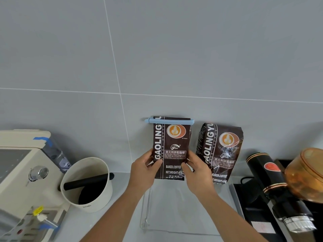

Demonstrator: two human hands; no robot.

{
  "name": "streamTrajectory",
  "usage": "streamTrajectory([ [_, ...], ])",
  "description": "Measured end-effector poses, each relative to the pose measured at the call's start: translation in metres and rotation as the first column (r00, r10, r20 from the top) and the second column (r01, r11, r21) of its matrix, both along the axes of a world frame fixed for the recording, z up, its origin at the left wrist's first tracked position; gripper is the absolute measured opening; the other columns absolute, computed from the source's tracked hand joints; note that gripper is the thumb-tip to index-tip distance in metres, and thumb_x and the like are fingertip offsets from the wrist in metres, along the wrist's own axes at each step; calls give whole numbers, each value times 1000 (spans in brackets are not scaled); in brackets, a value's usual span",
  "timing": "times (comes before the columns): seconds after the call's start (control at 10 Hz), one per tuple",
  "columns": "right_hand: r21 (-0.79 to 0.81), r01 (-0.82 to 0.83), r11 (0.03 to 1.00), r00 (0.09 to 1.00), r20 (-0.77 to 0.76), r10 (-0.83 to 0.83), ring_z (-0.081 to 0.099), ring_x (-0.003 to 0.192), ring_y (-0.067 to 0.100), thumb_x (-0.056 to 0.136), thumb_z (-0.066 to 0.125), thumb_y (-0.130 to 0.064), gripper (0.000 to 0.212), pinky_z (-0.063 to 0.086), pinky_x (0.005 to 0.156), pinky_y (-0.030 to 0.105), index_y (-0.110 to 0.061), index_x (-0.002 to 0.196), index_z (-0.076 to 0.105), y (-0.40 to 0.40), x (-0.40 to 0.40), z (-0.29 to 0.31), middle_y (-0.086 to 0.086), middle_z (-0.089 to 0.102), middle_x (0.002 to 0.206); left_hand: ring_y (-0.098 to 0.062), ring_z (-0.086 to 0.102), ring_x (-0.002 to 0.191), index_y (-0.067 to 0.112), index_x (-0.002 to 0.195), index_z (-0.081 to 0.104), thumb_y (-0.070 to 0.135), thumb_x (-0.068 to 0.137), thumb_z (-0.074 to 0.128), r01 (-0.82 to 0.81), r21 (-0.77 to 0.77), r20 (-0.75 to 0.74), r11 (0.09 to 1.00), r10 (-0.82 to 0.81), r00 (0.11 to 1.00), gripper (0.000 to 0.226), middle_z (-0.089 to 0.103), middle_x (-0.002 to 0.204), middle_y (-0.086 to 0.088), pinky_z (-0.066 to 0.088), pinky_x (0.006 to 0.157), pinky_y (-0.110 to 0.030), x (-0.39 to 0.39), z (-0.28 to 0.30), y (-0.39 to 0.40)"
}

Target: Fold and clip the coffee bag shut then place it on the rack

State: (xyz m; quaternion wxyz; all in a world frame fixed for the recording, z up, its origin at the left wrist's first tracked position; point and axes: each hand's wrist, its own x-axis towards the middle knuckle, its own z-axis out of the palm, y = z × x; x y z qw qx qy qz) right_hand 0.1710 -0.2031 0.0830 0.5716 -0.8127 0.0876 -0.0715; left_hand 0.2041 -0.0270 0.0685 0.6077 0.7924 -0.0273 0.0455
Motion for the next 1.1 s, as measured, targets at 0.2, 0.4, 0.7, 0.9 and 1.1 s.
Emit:
streamTrajectory([
  [0.2, 15, -23, 1000, 1000, -15, 23, 65, 110, 0, 94, 55, -11, 51, 54, 90, 23, -47, 130, 54, 1, 1, 2, -24, 70, 116, 2, 65, 93, 26, 127, 61, 20, 88, 70, -21, 59, -6, 998, 21, 1000, 40, 67, 105, 18, 51, 66, -5, -1, 6, -1],
  [0.4, 51, -25, 998, 998, -63, 28, 70, 81, -6, 96, 50, -14, 46, 48, 57, 4, -53, 118, 59, 1, -4, 16, -36, 72, 89, -13, 67, 96, 29, 128, 59, 25, 91, 65, 15, 41, -116, 999, -10, 993, 38, 67, 111, 10, 48, 54, -2, -3, 13, 1],
  [0.7, 240, -78, 968, 989, -102, 105, 71, 86, -1, 97, 52, -18, 37, 58, 77, 20, -46, 92, 75, -8, -14, 38, -16, 78, 89, -9, 68, 90, 42, 91, 69, 24, 90, 65, 0, -141, -241, 990, -34, 970, 18, 74, 101, 6, 51, 72, -25, -15, 32, 14],
  [0.9, 595, -18, 804, 987, -117, 109, 68, 109, 17, 96, 58, -26, 21, 46, 102, 38, -24, 115, 68, -26, -37, 69, -1, 75, 110, -22, 74, 96, 29, 94, 78, 35, 93, 61, -36, -520, -334, 854, -165, 928, 18, 79, 100, -1, 58, 76, -34, -38, 68, 28],
  [1.1, 722, -61, 689, 993, -27, 116, 73, 101, 17, 97, 52, -34, 26, 52, 89, 33, -20, 110, 69, -38, -78, 111, 4, 78, 109, -25, 71, 105, 18, 110, 73, 49, 78, 62, 49, -791, -209, 610, -344, 916, 46, 75, 113, -9, 60, 76, -37, -74, 112, 39],
])
